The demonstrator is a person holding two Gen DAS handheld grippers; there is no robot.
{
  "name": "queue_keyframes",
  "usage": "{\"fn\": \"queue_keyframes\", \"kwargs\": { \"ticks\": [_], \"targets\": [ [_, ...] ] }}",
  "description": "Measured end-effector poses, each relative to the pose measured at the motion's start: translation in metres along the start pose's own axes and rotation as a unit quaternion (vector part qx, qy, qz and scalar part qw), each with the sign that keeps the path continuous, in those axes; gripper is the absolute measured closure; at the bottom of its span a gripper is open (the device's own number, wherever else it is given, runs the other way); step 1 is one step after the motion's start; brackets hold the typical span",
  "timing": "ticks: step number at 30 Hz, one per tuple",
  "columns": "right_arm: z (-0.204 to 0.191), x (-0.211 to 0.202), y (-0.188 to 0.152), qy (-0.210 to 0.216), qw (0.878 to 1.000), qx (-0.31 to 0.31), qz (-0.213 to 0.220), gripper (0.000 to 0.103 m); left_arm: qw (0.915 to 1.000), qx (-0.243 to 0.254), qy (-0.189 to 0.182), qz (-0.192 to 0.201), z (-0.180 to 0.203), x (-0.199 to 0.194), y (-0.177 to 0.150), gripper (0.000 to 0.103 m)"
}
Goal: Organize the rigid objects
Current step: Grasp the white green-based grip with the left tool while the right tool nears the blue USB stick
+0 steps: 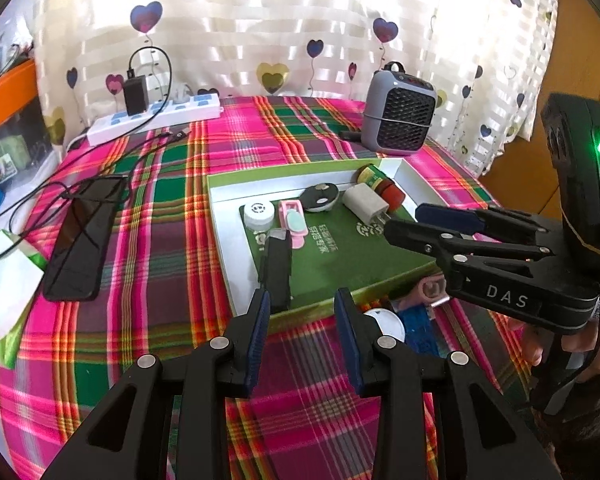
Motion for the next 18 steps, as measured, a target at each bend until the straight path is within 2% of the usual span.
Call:
{"fn": "queue_keyframes", "kwargs": {
  "ticks": [18],
  "targets": [
    [0.008, -0.027, -0.049, -0.018, 0.999, 0.023, 0.018, 0.059, 0.9988, 0.015, -0.046, -0.009, 0.017, 0.001, -0.023, 0.07]
  ]
}}
Point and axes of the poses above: each gripper's, at about its wrist camera, not at the fingertips, and x roughly the way its jaws point, z to its right, y to its top, the point moved 1 cm from there along x, roughly the way its jaws point, and after that the axes turned 7 degrees about -z, right-handed, at the moved point
